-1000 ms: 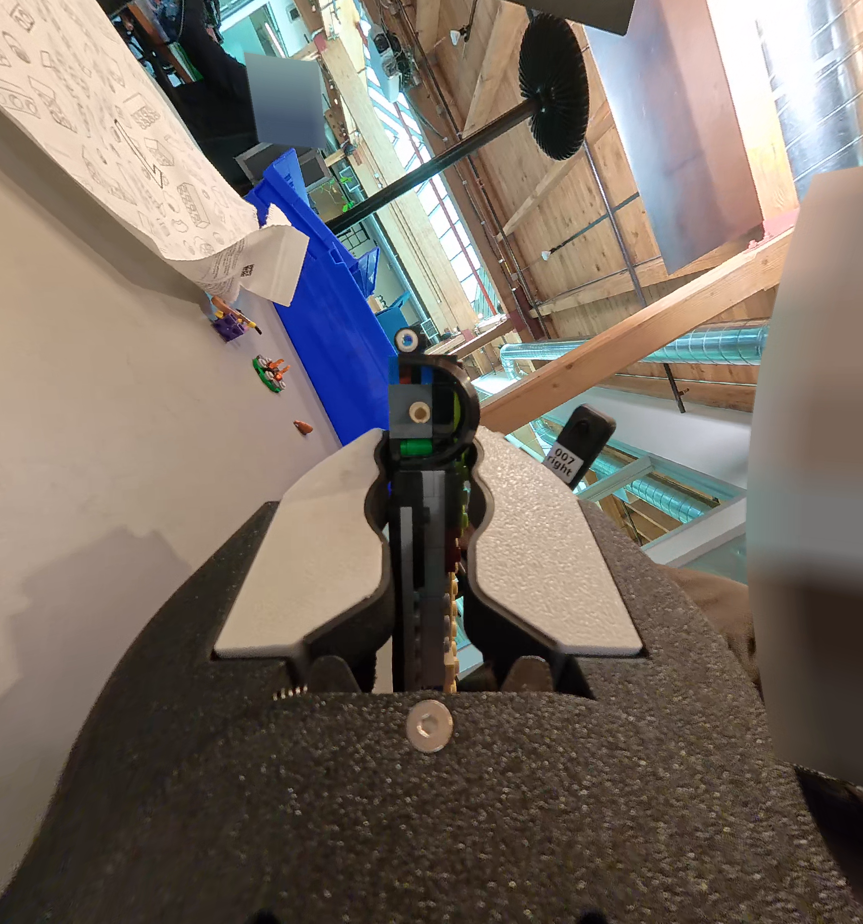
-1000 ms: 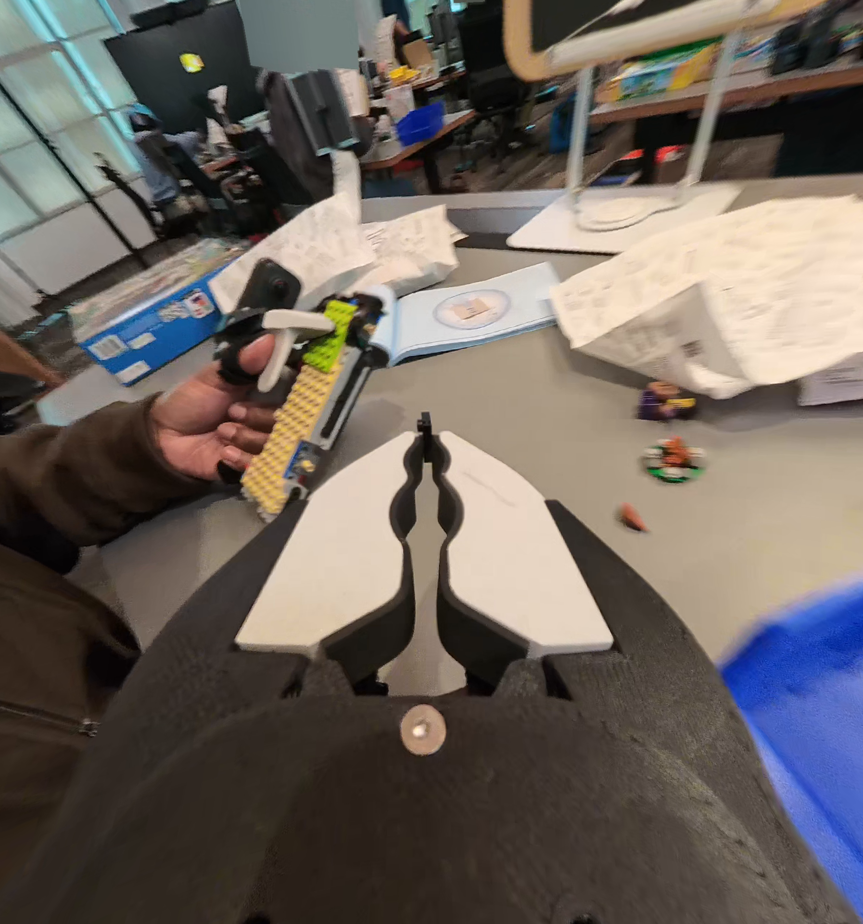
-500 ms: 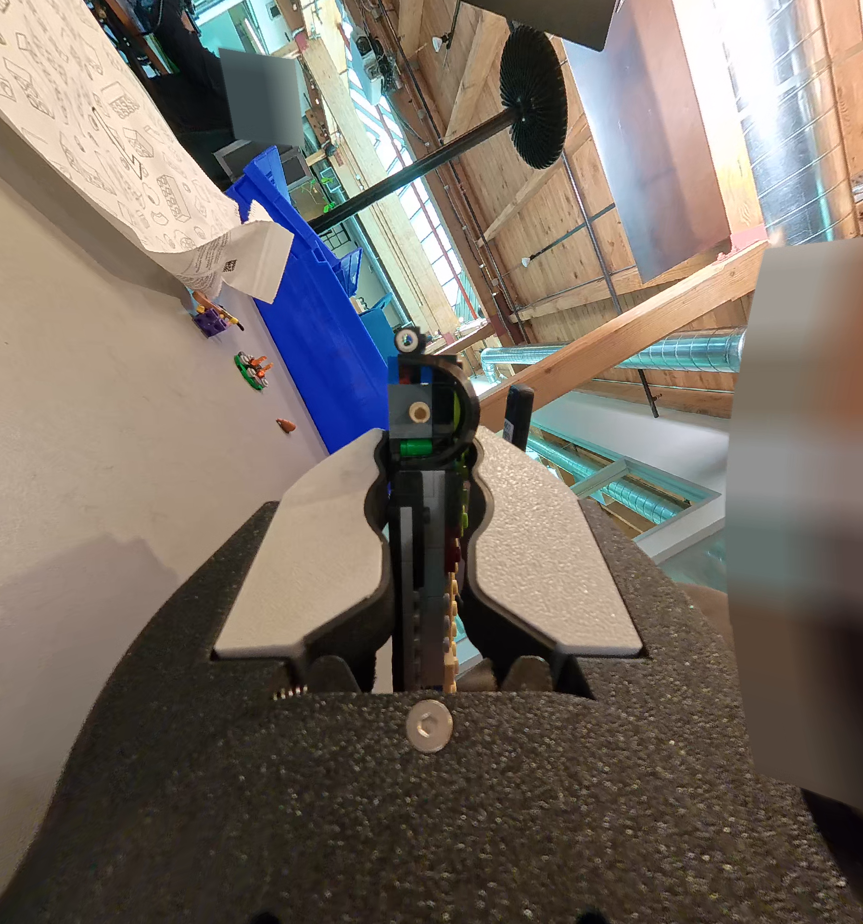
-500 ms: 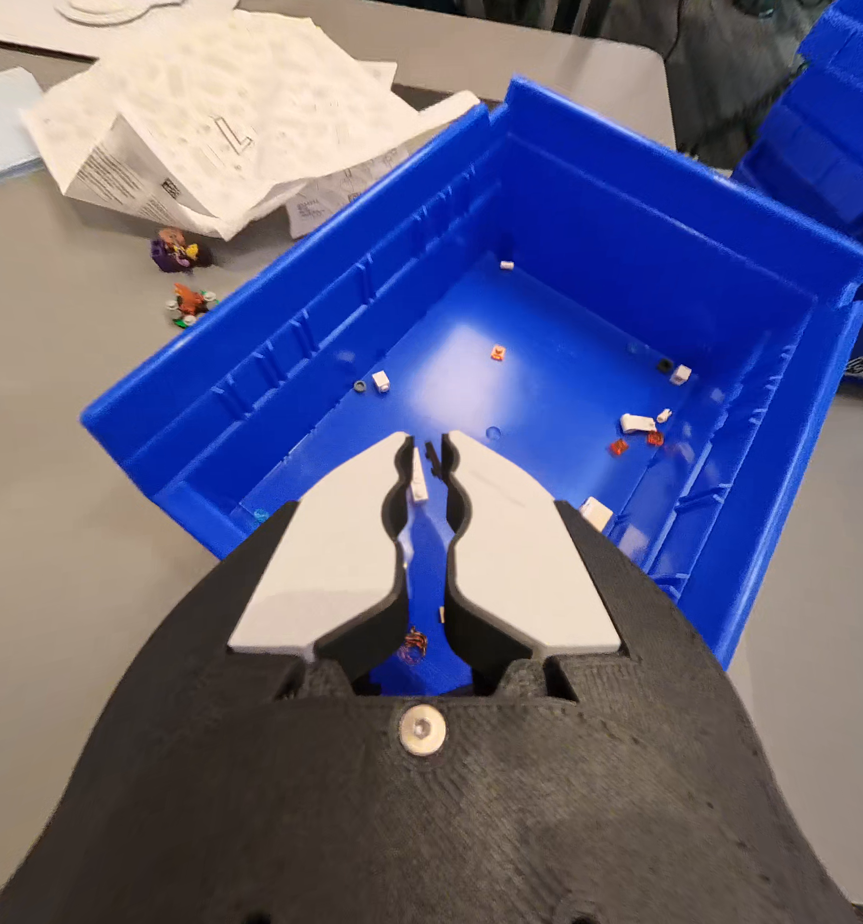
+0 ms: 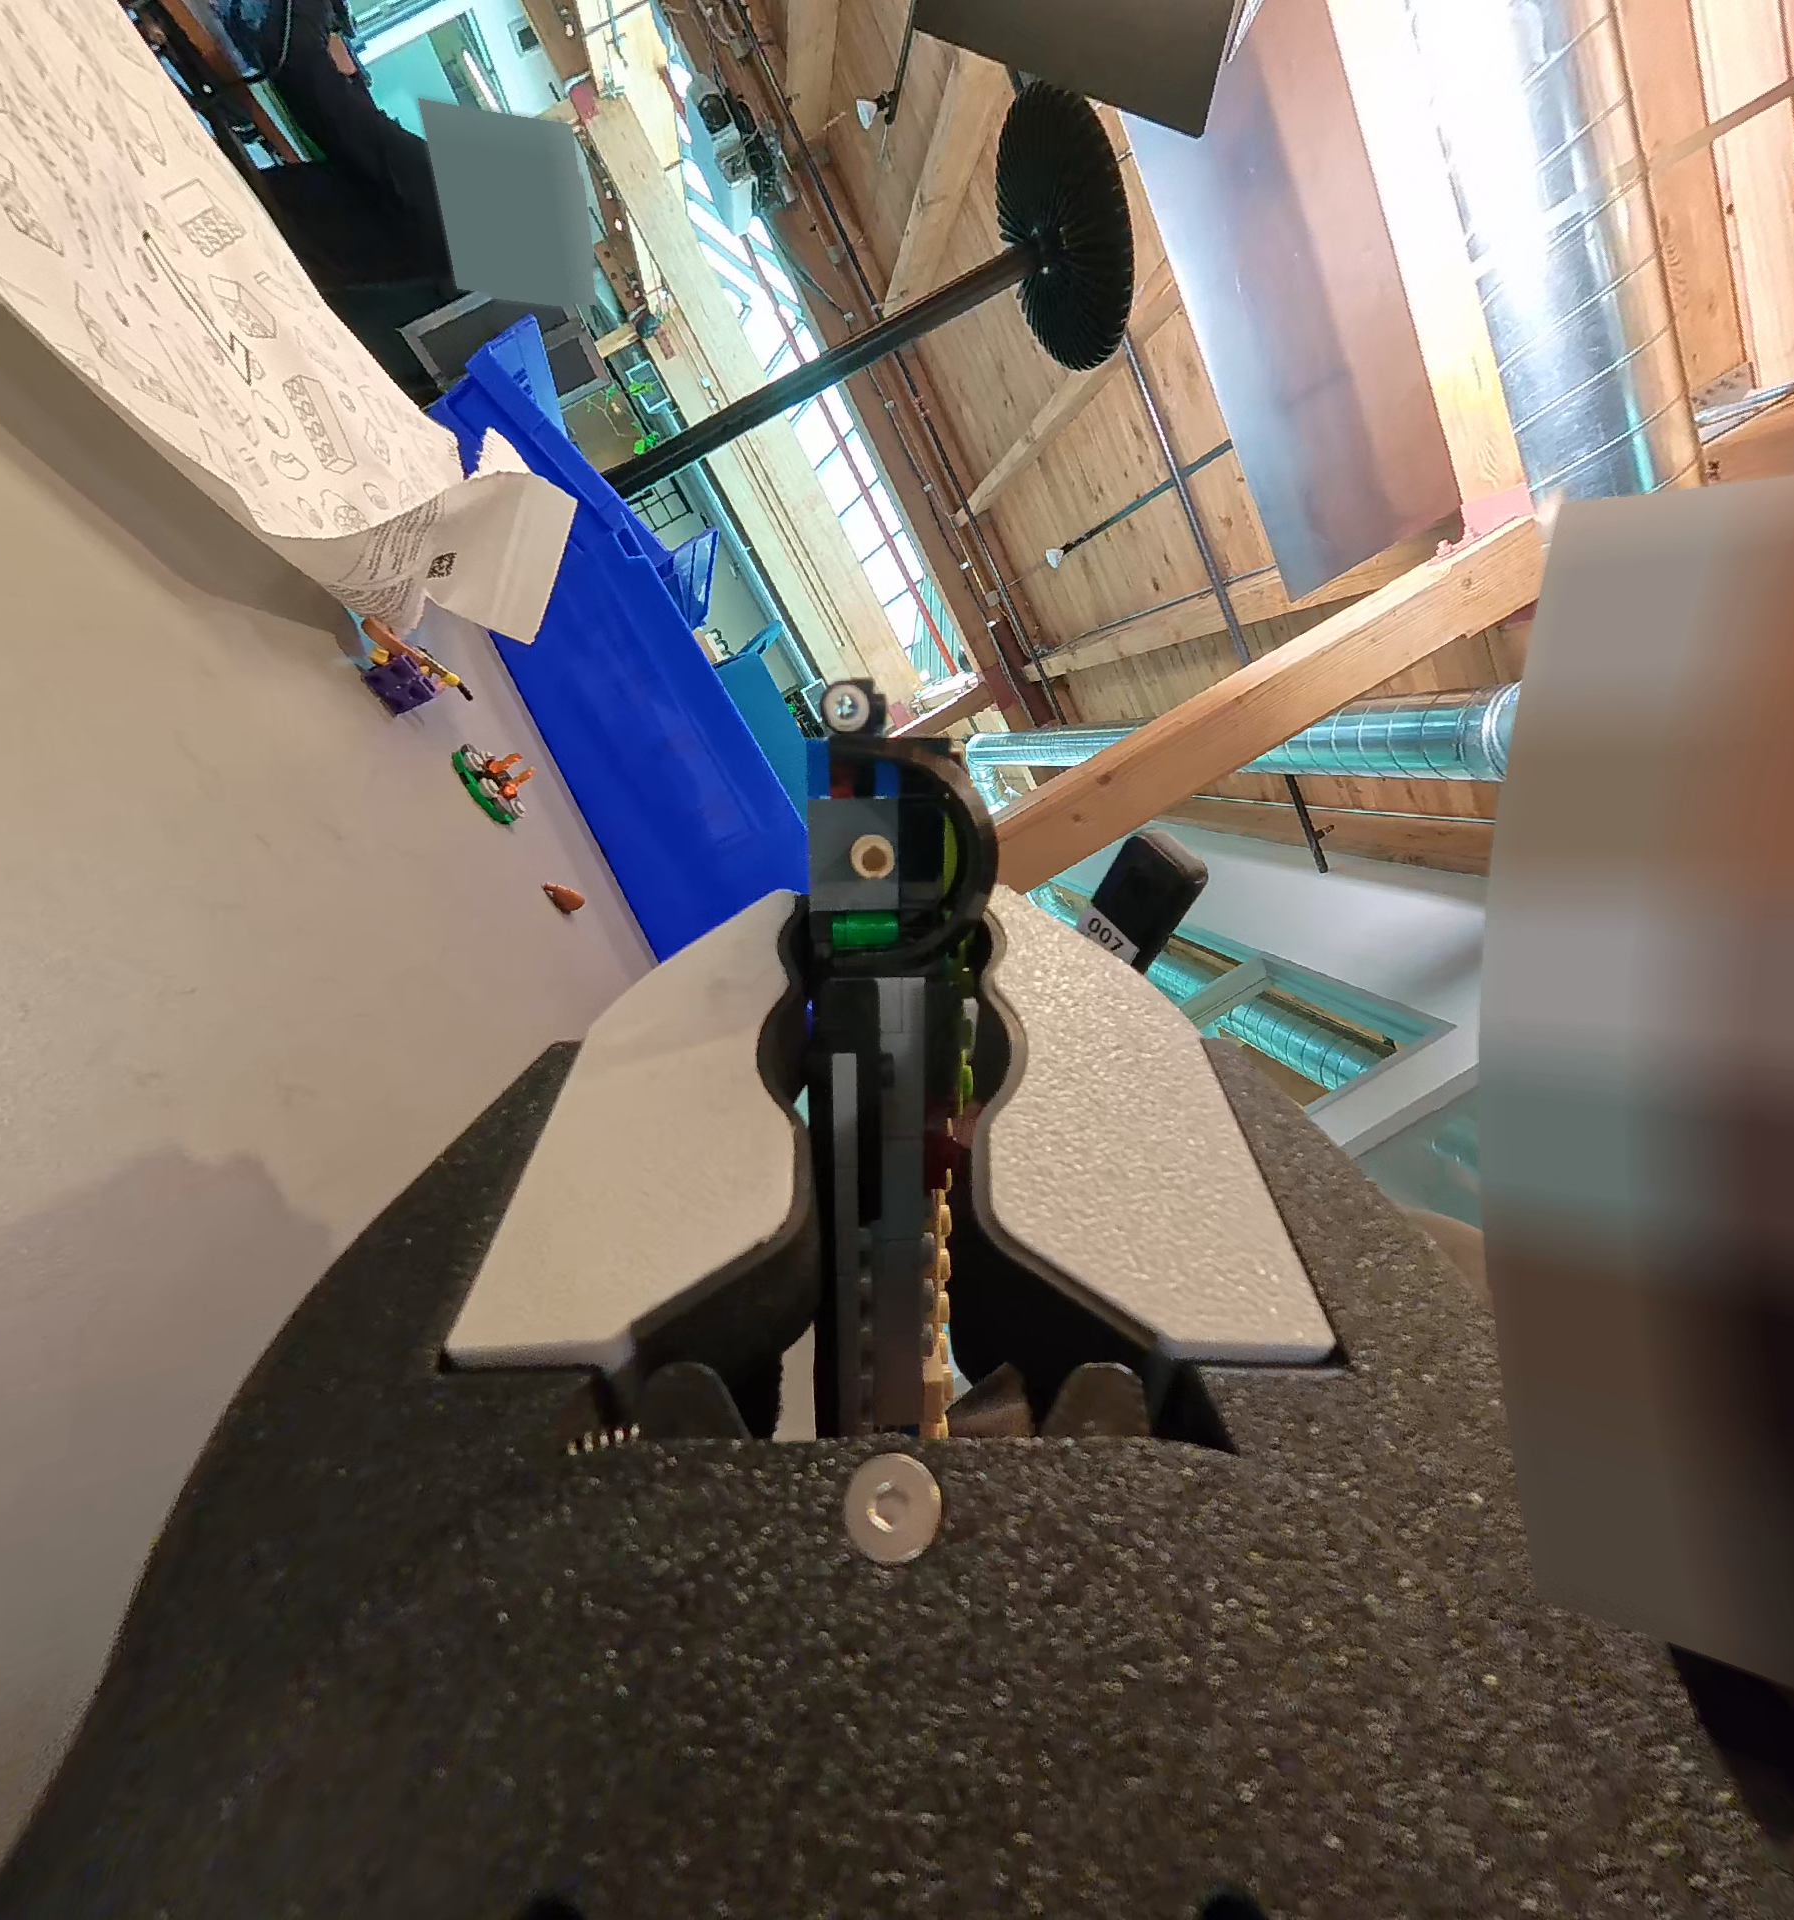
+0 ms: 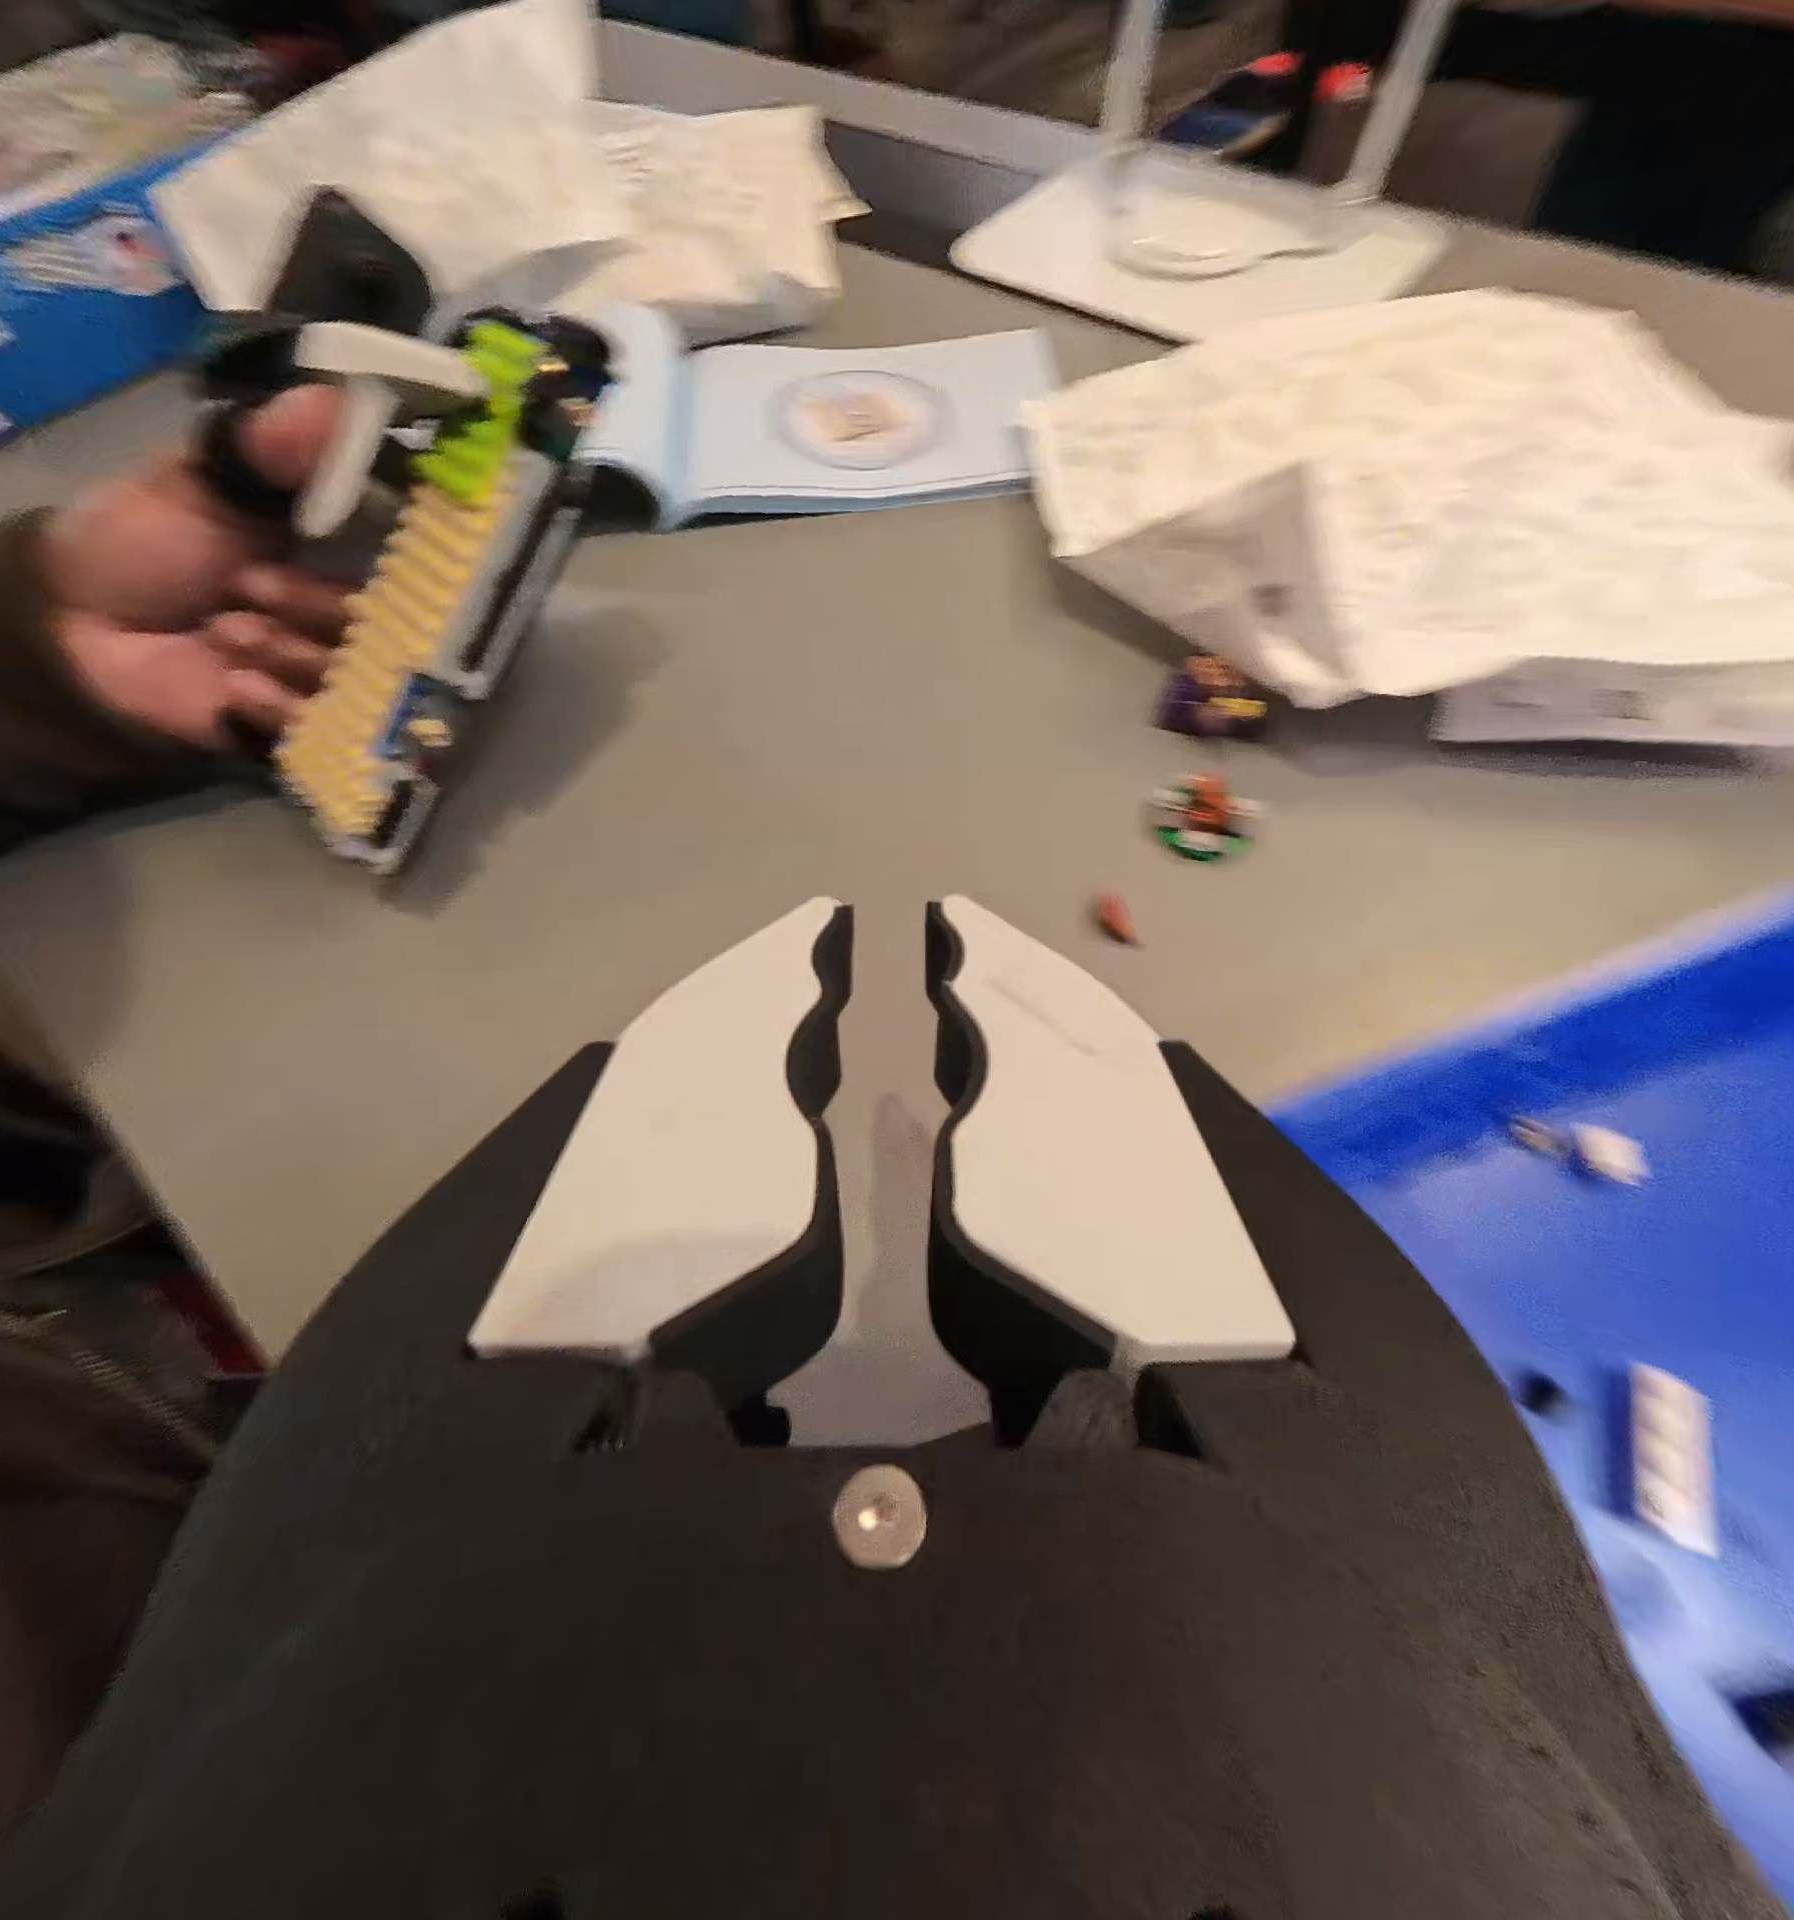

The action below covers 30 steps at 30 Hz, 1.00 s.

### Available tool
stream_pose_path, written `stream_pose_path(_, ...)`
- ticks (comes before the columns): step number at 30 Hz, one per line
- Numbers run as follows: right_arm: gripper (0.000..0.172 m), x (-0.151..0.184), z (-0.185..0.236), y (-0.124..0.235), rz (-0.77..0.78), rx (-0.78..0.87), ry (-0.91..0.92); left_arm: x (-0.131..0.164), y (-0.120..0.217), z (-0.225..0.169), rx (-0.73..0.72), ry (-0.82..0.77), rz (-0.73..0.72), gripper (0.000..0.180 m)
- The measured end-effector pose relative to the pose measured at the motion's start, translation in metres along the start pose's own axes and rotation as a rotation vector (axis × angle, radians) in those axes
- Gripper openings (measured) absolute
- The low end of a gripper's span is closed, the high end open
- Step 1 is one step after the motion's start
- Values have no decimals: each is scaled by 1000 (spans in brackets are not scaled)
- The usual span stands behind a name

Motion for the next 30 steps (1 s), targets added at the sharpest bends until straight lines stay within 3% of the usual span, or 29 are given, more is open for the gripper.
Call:
stream_pose_path(6,28,15,64,-84,81,-532,-235,0,-2,-7,93,-28,-4,27)
stream_pose_path(12,38,17,87,-130,137,-757,-358,2,-4,-10,144,-40,8,27)
stream_pose_path(21,19,17,85,-146,133,-868,-502,3,-5,-13,191,-46,16,27)
stream_pose_path(30,15,24,74,-151,124,-725,-674,-1,-3,-20,196,-176,24,29)
Point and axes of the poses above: each gripper's, where its closed fingertips meet, y back along the fingers, x out of its underside, z = x × y across the jaws, the point moved 8 cm from there along y, back along the fingers, and after that the axes turned 6 degrees about -z, right-handed, at the moved point
